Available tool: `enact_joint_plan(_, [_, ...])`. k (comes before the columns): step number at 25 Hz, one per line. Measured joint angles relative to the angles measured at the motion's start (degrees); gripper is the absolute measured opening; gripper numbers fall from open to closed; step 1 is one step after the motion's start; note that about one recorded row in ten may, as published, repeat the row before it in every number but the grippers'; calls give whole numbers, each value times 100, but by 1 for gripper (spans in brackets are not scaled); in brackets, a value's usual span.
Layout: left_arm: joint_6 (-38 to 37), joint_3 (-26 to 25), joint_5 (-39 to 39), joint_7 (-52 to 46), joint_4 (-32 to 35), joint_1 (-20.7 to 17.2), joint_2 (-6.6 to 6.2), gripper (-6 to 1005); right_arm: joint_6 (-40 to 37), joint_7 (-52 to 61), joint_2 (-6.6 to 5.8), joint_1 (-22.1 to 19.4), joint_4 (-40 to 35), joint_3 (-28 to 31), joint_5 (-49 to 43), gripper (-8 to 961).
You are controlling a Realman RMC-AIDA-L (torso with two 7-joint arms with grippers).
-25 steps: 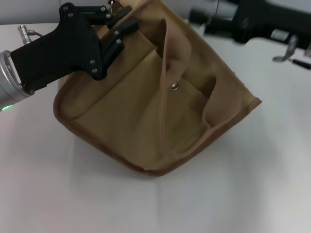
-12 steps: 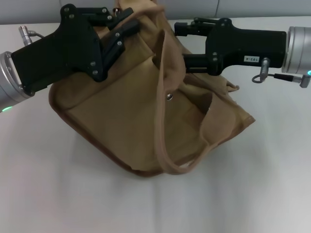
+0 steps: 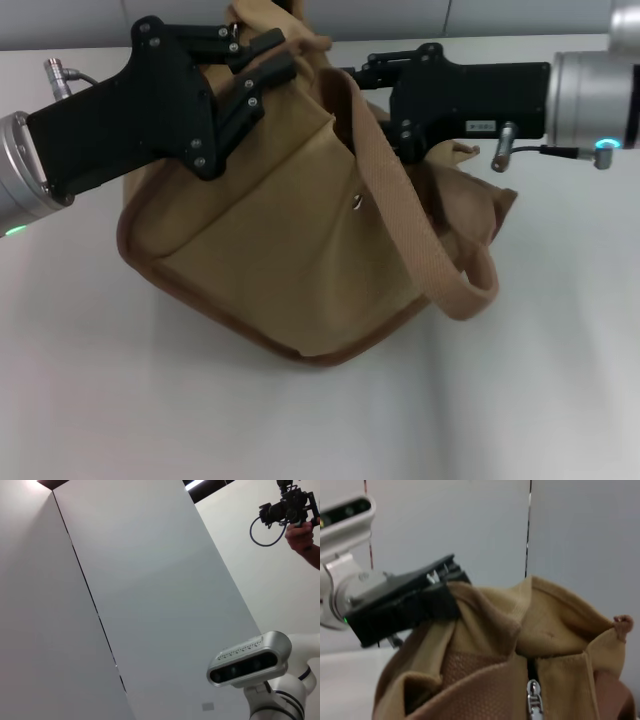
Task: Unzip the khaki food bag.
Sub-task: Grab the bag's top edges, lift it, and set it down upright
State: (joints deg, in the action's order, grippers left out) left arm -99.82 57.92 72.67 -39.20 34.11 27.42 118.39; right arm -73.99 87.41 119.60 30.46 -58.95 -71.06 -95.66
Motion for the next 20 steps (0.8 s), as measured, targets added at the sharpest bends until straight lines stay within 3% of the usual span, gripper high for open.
enact_joint_plan(8, [-47, 6, 1, 3, 7, 0, 0, 110, 521, 243, 9, 91, -309, -630, -337, 534])
enact_joint_plan(13, [-71, 8, 0, 9, 9, 17, -2, 112, 557, 242, 12, 98, -412, -717, -339, 481])
enact_joint_plan(20, [-76, -26, -8, 68, 10, -4, 0, 115, 595, 234, 16, 39, -393, -686, -273, 226])
